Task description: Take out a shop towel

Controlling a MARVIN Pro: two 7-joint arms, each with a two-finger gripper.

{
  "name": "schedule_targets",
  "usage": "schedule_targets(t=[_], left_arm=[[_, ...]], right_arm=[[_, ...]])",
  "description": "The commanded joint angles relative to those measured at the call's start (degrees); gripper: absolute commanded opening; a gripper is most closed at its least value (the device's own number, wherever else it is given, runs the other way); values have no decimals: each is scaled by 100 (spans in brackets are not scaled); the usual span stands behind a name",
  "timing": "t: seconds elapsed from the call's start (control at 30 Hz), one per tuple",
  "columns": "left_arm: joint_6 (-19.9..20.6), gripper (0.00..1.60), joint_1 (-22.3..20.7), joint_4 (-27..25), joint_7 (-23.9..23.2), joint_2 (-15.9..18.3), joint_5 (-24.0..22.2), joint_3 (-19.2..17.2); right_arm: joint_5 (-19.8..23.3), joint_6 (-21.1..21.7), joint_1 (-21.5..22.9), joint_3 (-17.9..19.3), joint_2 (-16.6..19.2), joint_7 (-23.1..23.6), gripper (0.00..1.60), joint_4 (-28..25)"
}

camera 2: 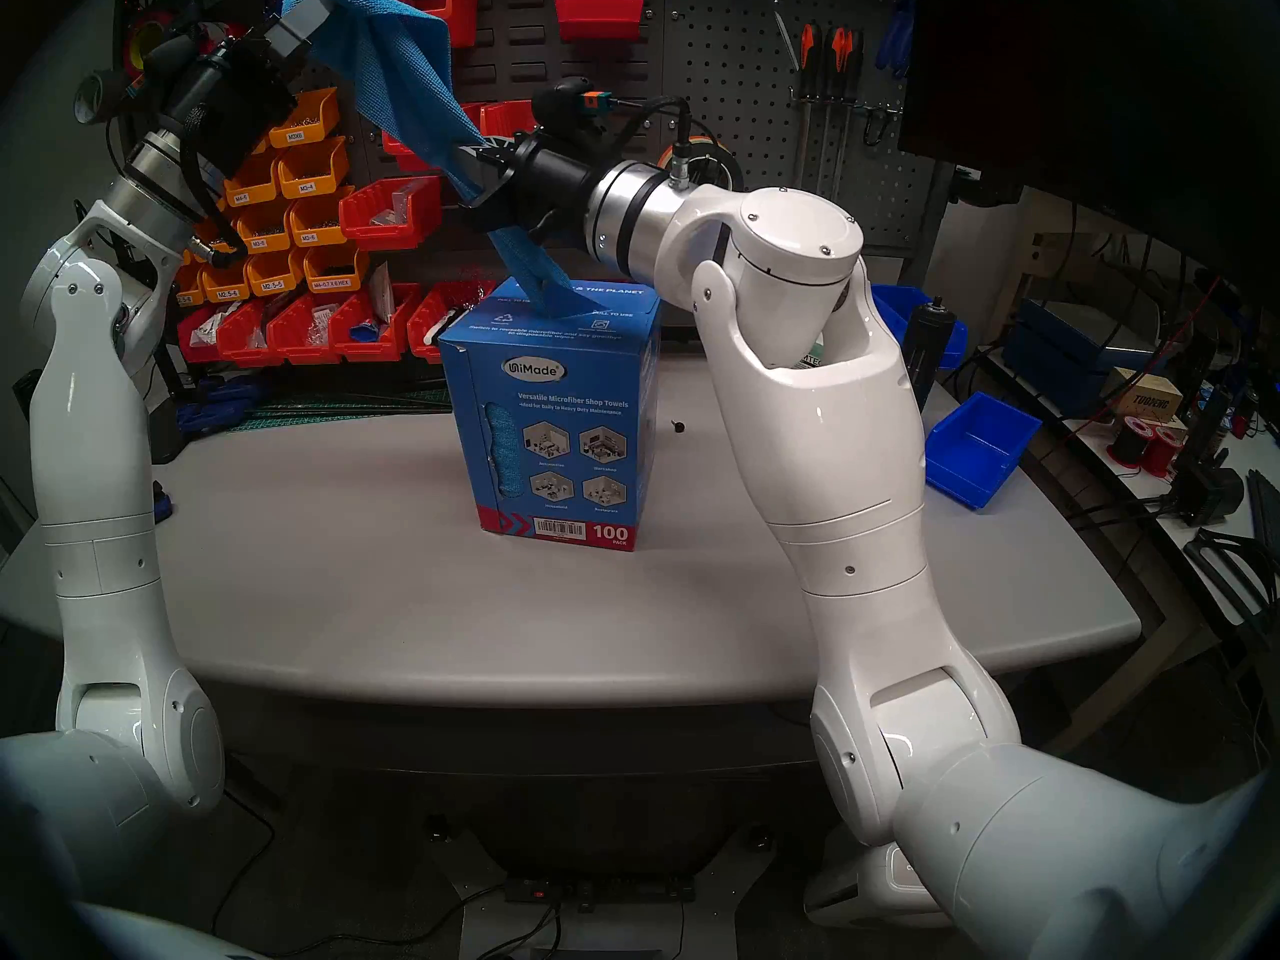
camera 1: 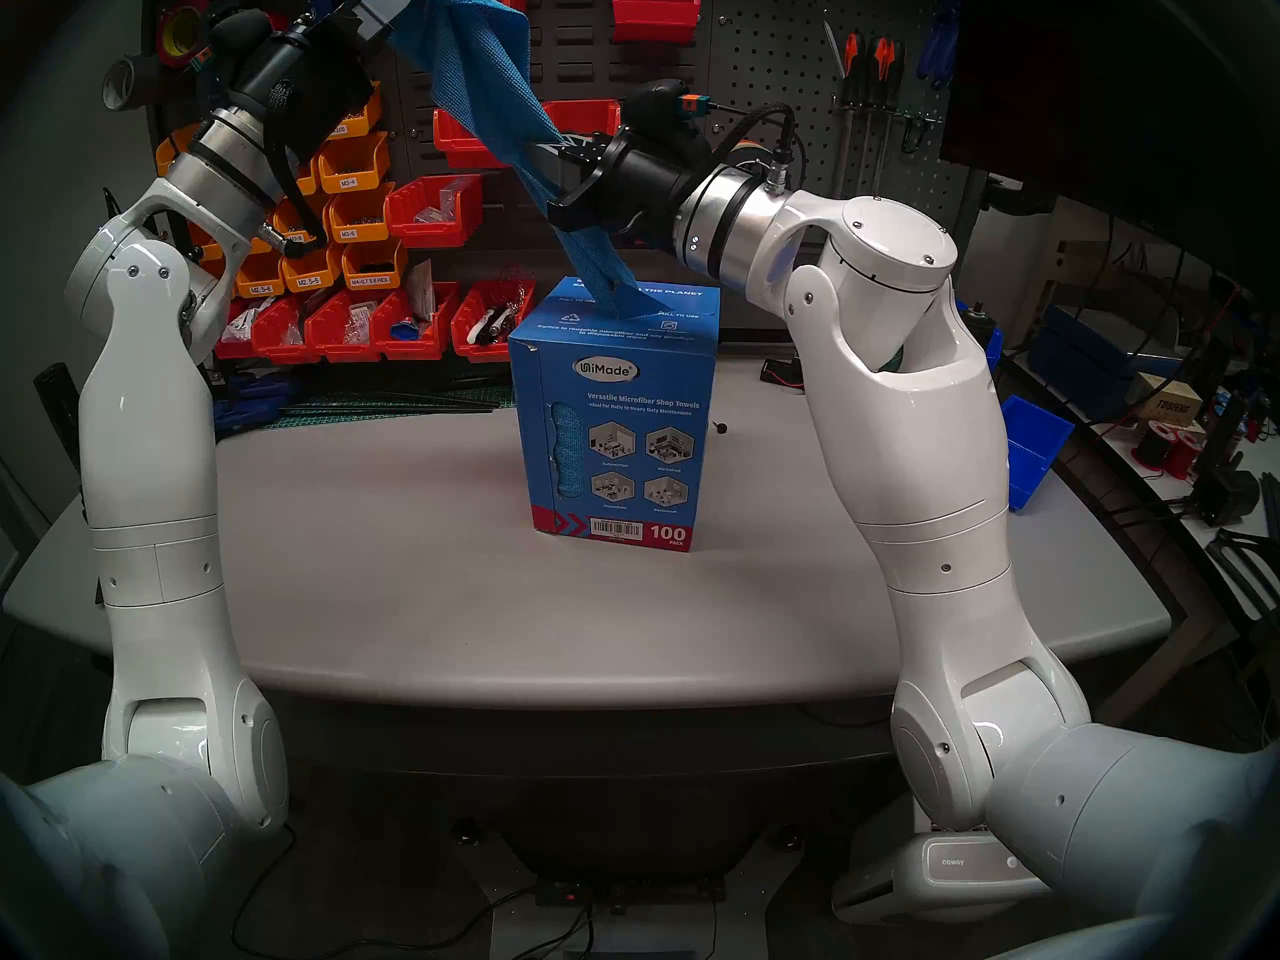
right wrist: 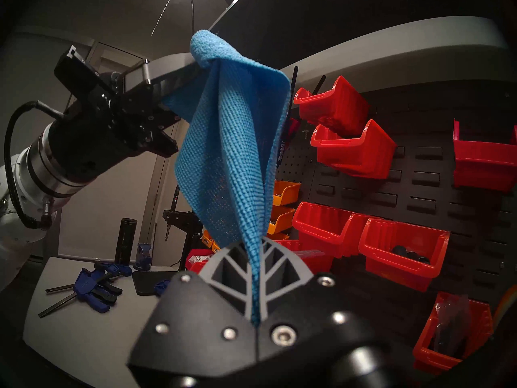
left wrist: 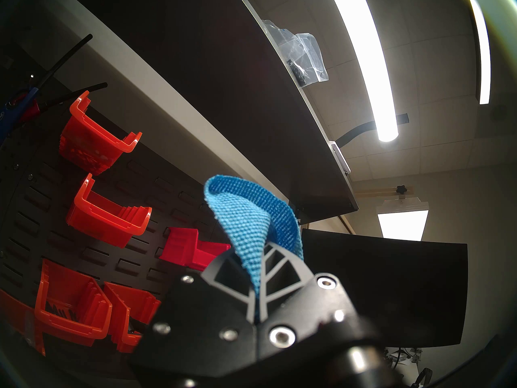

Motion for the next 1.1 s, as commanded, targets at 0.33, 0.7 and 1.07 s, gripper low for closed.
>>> schedule_targets(t=[0.33,0.7,1.07], left_arm=[[-57,0,-179,-96,17,-6,-24,-48],[10,160,-201,-17,-212,131,-118,-170],[51,160,-210,156,-318,439,-69,-476]], right_arm=[[38,-79,16,171,-33,-65,0,-78],[51,-90,-42,261,-10,-128,0,-66],[39,-104,-141,328,15,-165,0,-76]])
